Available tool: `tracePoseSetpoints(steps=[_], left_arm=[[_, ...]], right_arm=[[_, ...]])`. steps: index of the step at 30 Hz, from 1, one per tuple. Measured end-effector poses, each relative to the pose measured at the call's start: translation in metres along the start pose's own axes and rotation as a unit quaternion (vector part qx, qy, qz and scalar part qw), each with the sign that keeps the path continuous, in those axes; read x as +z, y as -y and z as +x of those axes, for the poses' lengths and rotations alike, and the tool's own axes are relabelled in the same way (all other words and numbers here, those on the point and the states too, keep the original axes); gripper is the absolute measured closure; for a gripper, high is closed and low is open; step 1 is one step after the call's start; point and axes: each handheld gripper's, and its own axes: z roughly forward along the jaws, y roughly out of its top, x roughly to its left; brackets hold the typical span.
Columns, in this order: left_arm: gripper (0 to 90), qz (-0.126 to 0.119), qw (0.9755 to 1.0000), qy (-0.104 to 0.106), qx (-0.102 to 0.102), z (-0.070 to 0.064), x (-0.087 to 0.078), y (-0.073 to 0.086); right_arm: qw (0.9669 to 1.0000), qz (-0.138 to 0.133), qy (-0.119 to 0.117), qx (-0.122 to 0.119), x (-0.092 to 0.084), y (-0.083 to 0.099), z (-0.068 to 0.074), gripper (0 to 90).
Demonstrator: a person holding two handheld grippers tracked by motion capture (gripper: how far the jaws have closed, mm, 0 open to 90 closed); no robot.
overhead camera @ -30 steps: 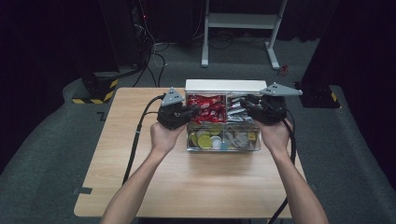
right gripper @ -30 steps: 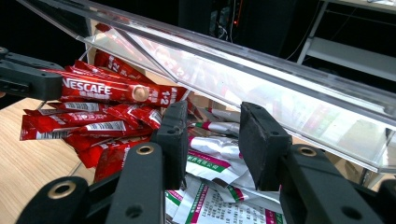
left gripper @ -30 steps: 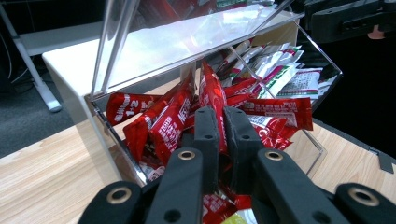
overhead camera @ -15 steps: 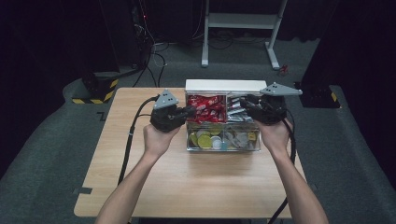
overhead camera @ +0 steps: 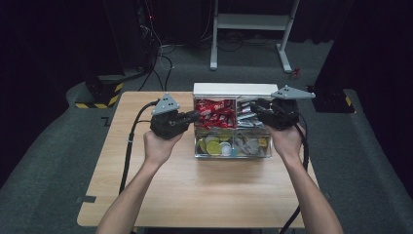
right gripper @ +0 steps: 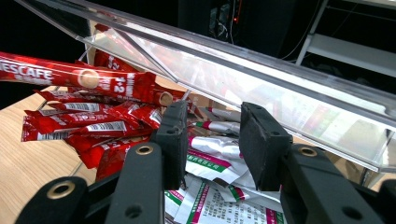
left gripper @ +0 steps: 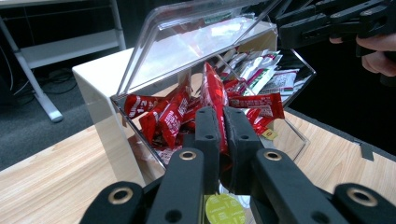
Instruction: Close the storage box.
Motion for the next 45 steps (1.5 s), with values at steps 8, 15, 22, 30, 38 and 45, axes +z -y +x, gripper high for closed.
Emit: tracePoseSetpoints(steps=[8, 15, 22, 30, 38, 45], left_arm=[[85.5, -0.001, 1.0, 0.005, 0.002, 0.002, -0.01, -0.001], [85.5, -0.006, 1.0, 0.006, -0.001, 0.004, -0.018, 0.002], [85.5, -0.007, 0.9999, 0.005, -0.007, 0.007, -0.026, 0.008], [85.5, -0.018, 0.9998, 0.007, -0.008, 0.009, -0.041, 0.012], [85.5, -0.023, 0.9997, 0.003, -0.004, 0.008, -0.053, 0.013], [85.4, -0.027, 0.9996, 0.003, -0.01, 0.008, -0.058, 0.018]], right_arm=[[1.0, -0.001, -0.002, 0.001, 0.0, 0.0, 0.0, 62.3], [1.0, 0.0, -0.001, 0.001, 0.0, 0.0, 0.0, 62.3], [1.0, -0.001, -0.003, 0.003, 0.0, 0.0, -0.001, 62.2], [1.0, 0.003, 0.001, -0.001, 0.002, -0.001, 0.002, 61.9], [1.0, 0.0, -0.003, 0.006, 0.003, 0.0, 0.002, 61.9], [1.0, 0.001, -0.006, 0.006, 0.003, -0.001, 0.002, 61.9]])
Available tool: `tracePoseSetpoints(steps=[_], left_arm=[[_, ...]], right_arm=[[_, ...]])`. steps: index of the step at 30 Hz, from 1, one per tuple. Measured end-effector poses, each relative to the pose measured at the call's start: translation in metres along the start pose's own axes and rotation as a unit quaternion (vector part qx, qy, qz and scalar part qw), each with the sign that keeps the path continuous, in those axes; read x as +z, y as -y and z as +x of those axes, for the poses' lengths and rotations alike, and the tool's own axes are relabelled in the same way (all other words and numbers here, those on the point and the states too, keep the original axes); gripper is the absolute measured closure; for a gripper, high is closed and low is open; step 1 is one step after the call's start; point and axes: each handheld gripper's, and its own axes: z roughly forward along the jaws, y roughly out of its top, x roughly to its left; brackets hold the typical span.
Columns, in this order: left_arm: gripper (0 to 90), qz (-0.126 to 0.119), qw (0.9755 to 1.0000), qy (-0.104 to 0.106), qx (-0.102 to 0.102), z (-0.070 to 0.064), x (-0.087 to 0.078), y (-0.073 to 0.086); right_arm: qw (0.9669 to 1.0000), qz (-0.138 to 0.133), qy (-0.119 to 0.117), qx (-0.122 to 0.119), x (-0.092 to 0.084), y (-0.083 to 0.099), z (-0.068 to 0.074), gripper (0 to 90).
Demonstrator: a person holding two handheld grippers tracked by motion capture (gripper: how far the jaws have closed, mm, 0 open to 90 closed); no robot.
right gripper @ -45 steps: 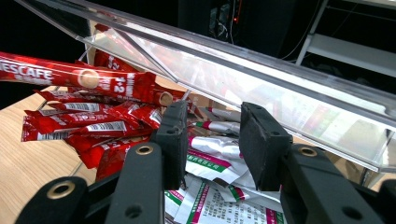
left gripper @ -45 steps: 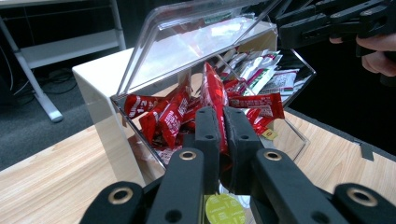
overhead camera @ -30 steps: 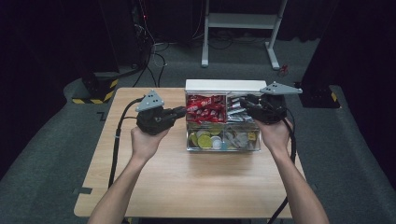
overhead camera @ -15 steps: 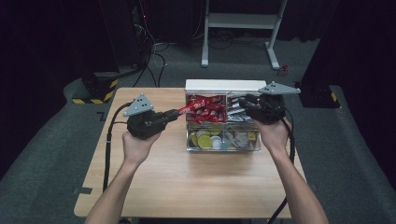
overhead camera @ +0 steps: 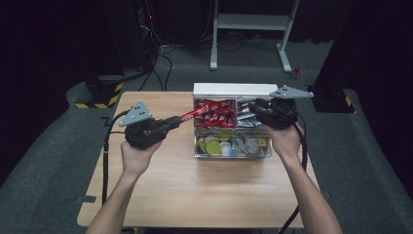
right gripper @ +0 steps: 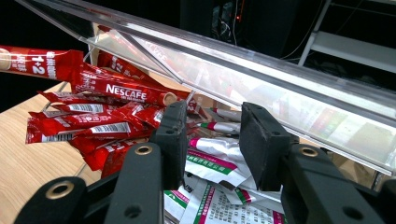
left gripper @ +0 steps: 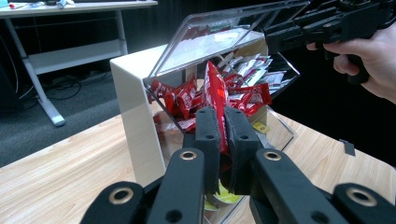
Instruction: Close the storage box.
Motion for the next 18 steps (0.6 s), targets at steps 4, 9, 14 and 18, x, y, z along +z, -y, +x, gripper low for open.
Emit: tracePoseSetpoints(steps=[4, 9, 14, 18], left_arm=[[85.4, -0.003, 1.0, -0.005, -0.003, 0.001, -0.005, 0.003], [85.4, -0.014, 0.9998, -0.005, -0.01, 0.005, -0.014, 0.006], [85.4, -0.016, 0.9998, -0.011, -0.008, 0.006, -0.021, 0.008], [85.4, -0.021, 0.9995, -0.016, -0.015, 0.009, -0.025, 0.011]], right_arm=[[1.0, -0.002, -0.002, 0.002, 0.0, 0.0, 0.0, 61.9], [1.0, -0.001, -0.001, 0.001, 0.0, 0.0, 0.0, 61.9], [1.0, -0.001, 0.0, 0.0, 0.0, 0.0, 0.0, 62.0], [1.0, 0.0, 0.001, 0.001, 0.0, 0.0, 0.0, 62.0]])
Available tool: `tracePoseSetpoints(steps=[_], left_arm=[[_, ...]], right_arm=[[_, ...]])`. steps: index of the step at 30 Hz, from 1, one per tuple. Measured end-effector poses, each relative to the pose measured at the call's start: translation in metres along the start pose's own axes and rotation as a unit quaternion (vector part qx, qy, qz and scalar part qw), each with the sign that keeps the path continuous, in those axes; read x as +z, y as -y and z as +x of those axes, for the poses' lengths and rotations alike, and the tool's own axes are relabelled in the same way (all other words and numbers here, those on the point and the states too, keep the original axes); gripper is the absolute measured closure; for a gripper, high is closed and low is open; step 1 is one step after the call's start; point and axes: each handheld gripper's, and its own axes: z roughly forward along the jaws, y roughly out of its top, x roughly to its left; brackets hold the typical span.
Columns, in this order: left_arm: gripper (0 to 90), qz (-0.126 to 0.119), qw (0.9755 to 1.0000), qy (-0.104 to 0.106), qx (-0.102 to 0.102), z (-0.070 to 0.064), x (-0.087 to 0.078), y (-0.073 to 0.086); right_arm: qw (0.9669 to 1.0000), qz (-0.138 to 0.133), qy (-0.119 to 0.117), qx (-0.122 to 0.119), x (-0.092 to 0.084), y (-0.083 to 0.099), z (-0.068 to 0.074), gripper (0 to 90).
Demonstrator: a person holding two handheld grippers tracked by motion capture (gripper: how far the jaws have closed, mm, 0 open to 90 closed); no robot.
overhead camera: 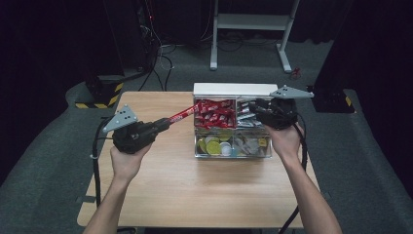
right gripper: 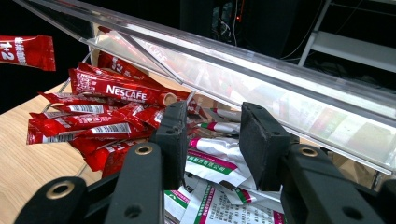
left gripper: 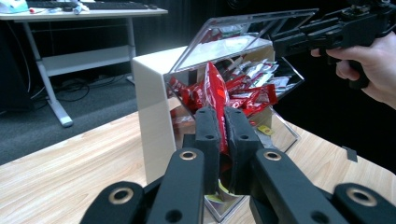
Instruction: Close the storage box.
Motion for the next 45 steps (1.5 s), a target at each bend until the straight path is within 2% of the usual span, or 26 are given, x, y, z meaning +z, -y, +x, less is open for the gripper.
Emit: tracePoseSetpoints(steps=[3, 13, 20, 45], left_arm=[[85.3, -0.005, 0.9999, 0.002, -0.012, 0.004, -0.004, 0.003], [85.3, -0.013, 0.9997, -0.009, -0.02, 0.013, -0.017, 0.01], [85.3, -0.023, 0.999, -0.015, -0.035, 0.02, -0.024, 0.016], [85.3, -0.019, 0.9969, -0.054, -0.054, 0.037, -0.038, 0.039]], right_arm=[[1.0, -0.002, 0.0, -0.002, -0.001, 0.0, 0.0, 62.0], [1.0, 0.0, 0.002, -0.004, -0.001, -0.001, 0.001, 62.1], [1.0, 0.002, 0.002, -0.001, -0.001, -0.001, 0.001, 62.1], [1.0, 0.001, 0.002, -0.002, -0.001, -0.001, 0.001, 62.0]])
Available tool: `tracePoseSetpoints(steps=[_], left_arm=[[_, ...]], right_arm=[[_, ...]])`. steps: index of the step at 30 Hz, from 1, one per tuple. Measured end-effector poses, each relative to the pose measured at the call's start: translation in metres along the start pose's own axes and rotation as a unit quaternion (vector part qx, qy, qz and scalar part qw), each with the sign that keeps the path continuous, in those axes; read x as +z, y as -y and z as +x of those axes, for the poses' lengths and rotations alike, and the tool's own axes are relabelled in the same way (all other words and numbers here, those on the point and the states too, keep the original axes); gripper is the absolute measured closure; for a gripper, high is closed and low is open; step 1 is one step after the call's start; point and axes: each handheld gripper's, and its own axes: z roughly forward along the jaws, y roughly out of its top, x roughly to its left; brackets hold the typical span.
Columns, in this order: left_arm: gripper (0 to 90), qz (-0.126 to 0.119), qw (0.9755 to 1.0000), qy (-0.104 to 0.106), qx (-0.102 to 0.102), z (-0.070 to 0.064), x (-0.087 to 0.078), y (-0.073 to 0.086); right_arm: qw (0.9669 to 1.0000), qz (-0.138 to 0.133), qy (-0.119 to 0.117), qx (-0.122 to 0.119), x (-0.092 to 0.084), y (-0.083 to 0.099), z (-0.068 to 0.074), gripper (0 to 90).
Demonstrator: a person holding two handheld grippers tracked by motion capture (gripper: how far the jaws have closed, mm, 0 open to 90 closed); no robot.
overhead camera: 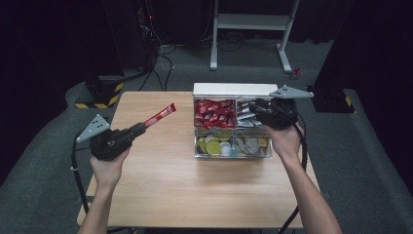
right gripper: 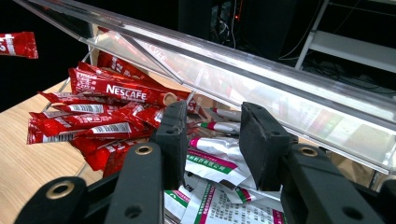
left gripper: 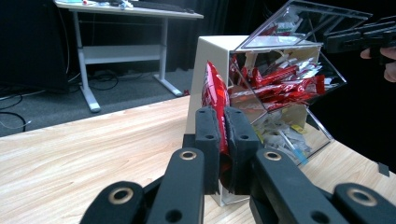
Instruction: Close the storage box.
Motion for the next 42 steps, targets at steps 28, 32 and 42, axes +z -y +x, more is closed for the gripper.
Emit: tracePoseSetpoints(steps=[28, 32, 42], left_arm=[[85.2, 0.041, 0.9976, -0.057, -0.002, 0.014, 0.014, 0.044], [85.2, 0.051, 0.9968, -0.061, -0.006, 0.017, 0.024, 0.056], [85.1, 0.069, 0.9948, -0.073, -0.022, 0.023, 0.043, 0.081]], right_arm=[[1.0, -0.001, -0.002, 0.005, 0.0, 0.0, 0.0, 61.9], [1.0, 0.0, -0.002, 0.007, 0.0, 0.001, 0.0, 61.8], [1.0, 0.0, -0.003, 0.006, 0.001, 0.0, 0.0, 61.5]])
